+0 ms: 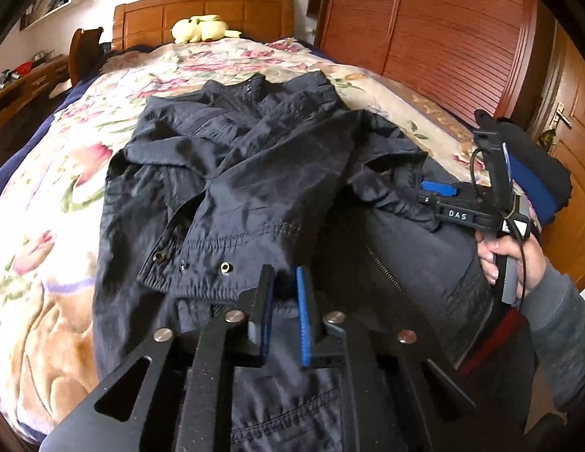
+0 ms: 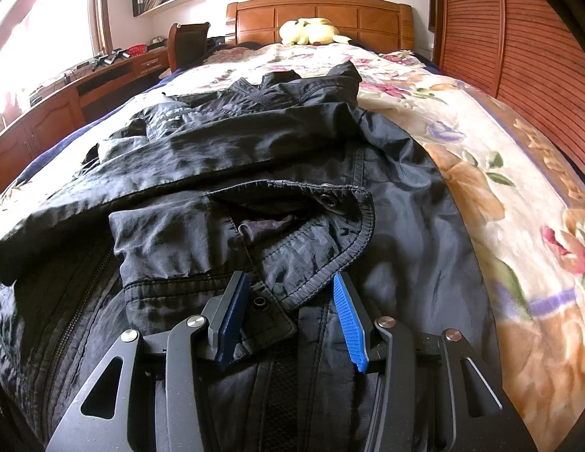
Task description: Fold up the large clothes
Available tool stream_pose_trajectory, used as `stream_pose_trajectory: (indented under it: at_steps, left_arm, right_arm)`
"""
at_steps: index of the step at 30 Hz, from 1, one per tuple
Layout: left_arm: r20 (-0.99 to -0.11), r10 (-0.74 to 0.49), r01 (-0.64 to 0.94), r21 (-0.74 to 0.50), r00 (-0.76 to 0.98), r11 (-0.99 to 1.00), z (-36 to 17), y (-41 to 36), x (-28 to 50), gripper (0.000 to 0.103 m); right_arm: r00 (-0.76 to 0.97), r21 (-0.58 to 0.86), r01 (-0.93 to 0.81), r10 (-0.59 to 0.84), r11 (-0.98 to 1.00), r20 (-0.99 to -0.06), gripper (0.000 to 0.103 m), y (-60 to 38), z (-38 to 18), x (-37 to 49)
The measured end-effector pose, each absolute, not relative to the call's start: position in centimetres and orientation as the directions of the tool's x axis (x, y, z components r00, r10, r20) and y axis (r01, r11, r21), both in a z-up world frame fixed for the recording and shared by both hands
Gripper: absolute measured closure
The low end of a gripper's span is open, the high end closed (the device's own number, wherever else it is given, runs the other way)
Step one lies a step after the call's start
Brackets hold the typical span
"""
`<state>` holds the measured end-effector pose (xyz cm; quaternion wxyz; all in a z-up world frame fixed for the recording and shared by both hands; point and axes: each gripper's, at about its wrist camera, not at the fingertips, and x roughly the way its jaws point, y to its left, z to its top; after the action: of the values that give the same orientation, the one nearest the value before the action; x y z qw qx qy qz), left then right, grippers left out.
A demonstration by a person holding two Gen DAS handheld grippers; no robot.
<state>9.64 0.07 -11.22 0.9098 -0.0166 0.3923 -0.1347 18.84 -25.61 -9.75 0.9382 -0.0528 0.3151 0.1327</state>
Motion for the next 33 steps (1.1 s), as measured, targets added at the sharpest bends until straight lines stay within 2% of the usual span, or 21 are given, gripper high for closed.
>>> stream_pose_trajectory:
  at_steps: [4,7,14,17,23,25,26,27,28,32,33]
  left_arm:
    - [-0.695,-0.233,0.208,-0.122,0.680,0.971,-10.8,1.5,8.9,0.070]
    - [-0.694,-0.205,0.185,-0.105,0.690,0.977,-10.8,3.1,8.7,0.068]
    - [-0.697,-0.163,0.138,-0.093,0.698,0.986,-11.6,6.2,9.4,0.064]
    - [-0.693,-0.159,0.130,-0.094,0.703,0.987,-11.6,7.1,10.0,0.063]
    - [-0.681,-0.157,0.141,-0.080,0.715,0.987,-11.2,7.6,12.8,0.063]
    - [-0.676,-0.164,0.145,-0.085,0.719,0.986,-11.2,7.6,14.2,0.063]
    - [-0.675,-0.169,0.148,-0.088,0.718,0.985,-11.3,7.5,15.3,0.063]
    - [-0.676,-0.170,0.151,-0.088,0.717,0.985,-11.4,7.5,15.8,0.063]
    - [-0.678,-0.169,0.154,-0.084,0.716,0.985,-11.6,7.3,16.6,0.063]
    - [-0.690,-0.190,0.173,-0.095,0.698,0.980,-12.8,7.1,19.0,0.063]
    - [-0.690,-0.199,0.177,-0.103,0.696,0.979,-13.1,7.1,19.4,0.063]
  right_arm:
    - [0.753,-0.031,-0.287,0.206,0.957,-0.625,0.055,-25.3,-9.3,19.0]
    - [0.748,-0.047,-0.320,0.222,0.946,-0.626,0.055,-24.9,-7.7,18.8]
    - [0.801,-0.122,-0.351,0.230,0.929,-0.553,0.055,-24.4,-1.7,21.6]
    - [0.794,-0.145,-0.323,0.185,0.935,-0.579,0.055,-24.7,-1.0,25.8]
    - [0.728,-0.234,-0.260,0.031,0.937,-0.685,0.055,-25.4,-4.0,34.6]
    - [0.716,-0.244,-0.256,0.013,0.935,-0.698,0.063,-25.5,-4.7,36.5]
    - [0.711,-0.248,-0.261,0.012,0.933,-0.703,0.071,-25.5,-4.9,37.2]
    - [0.710,-0.253,-0.270,0.014,0.929,-0.704,0.088,-25.4,-5.2,37.9]
    - [0.709,-0.259,-0.276,0.014,0.925,-0.705,0.095,-25.5,-5.4,38.4]
    - [0.707,-0.289,-0.179,-0.081,0.940,-0.703,0.098,-28.1,-6.3,40.9]
    - [0.686,-0.252,-0.169,-0.069,0.953,-0.724,0.097,-29.2,-6.7,41.5]
